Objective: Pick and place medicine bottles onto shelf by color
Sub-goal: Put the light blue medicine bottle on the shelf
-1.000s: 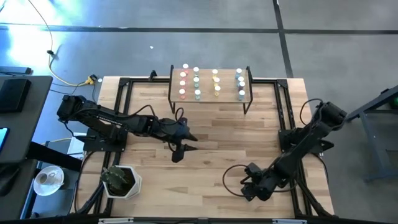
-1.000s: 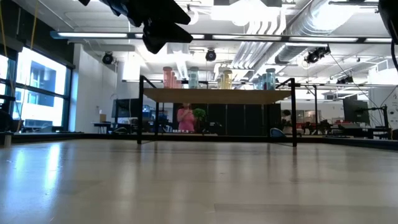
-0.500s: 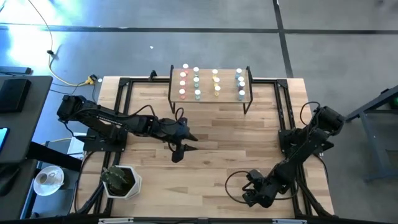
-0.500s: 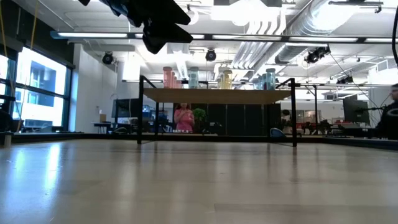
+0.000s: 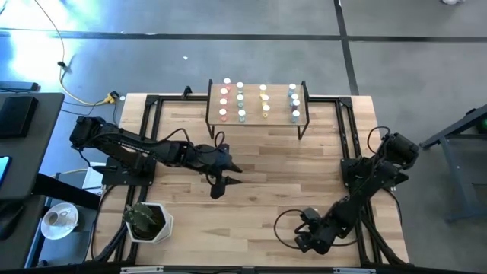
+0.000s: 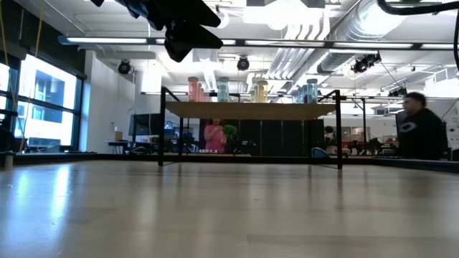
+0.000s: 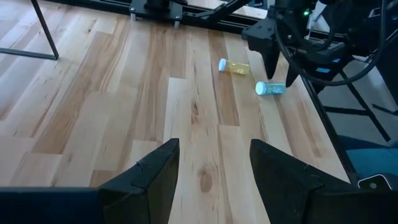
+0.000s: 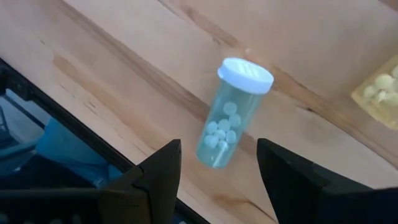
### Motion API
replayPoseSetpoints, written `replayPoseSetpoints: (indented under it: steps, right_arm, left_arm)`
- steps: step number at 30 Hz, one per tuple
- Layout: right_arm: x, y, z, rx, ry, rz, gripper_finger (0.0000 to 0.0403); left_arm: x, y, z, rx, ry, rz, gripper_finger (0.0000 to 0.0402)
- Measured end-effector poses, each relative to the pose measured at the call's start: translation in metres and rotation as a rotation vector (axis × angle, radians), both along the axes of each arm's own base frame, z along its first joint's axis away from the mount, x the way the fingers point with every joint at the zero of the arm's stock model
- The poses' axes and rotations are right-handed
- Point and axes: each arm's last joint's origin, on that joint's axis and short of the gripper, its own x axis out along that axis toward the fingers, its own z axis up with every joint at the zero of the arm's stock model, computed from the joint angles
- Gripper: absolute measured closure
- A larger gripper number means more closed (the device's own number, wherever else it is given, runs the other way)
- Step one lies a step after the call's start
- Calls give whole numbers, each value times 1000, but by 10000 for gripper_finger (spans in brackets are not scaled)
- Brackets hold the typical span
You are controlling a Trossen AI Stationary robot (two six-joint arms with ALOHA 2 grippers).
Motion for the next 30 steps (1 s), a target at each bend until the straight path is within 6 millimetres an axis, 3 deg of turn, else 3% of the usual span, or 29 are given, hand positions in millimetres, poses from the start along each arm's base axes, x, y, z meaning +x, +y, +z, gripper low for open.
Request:
replayPoseSetpoints:
  steps: [23, 30]
  right_arm:
    - [8, 1, -19, 37, 108, 19, 202]
    - [7, 1, -20, 28, 116, 18, 249]
  left_arm:
    - [0, 0, 0, -7, 0, 4, 213]
    - [0, 0, 0, -7, 0, 4, 213]
